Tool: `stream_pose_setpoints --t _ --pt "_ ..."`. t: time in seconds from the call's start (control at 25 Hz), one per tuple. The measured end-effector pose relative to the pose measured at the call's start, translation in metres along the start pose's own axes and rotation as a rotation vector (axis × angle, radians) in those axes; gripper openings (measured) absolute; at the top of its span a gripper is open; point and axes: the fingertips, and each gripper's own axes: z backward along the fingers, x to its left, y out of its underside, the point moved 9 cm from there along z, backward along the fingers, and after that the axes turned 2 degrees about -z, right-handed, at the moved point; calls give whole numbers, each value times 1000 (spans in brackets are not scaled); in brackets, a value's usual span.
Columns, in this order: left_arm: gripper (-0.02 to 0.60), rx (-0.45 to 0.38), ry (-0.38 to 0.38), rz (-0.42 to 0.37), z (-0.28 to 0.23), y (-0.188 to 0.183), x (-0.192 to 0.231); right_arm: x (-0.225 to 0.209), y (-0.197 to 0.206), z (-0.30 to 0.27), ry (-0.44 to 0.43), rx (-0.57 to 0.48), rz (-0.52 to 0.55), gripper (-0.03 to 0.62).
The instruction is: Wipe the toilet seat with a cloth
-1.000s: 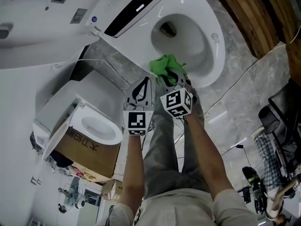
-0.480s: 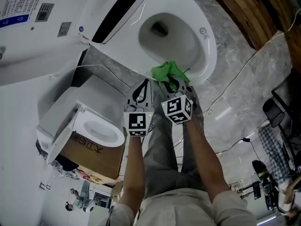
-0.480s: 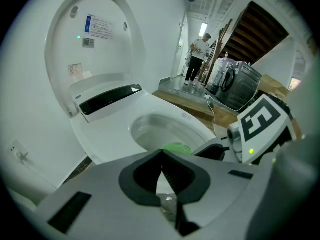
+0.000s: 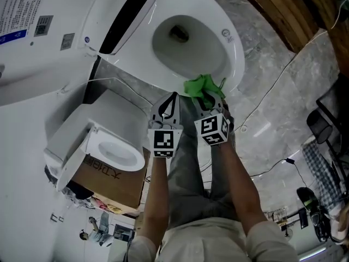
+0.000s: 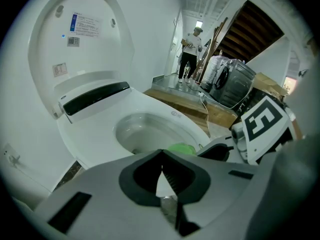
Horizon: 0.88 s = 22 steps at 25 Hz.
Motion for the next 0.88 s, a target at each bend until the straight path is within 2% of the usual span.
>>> stream_pose_setpoints --t 0.88 --pt "12 17 69 -53 -24 -15 -39 -48 26 31 94 -7 -90 95"
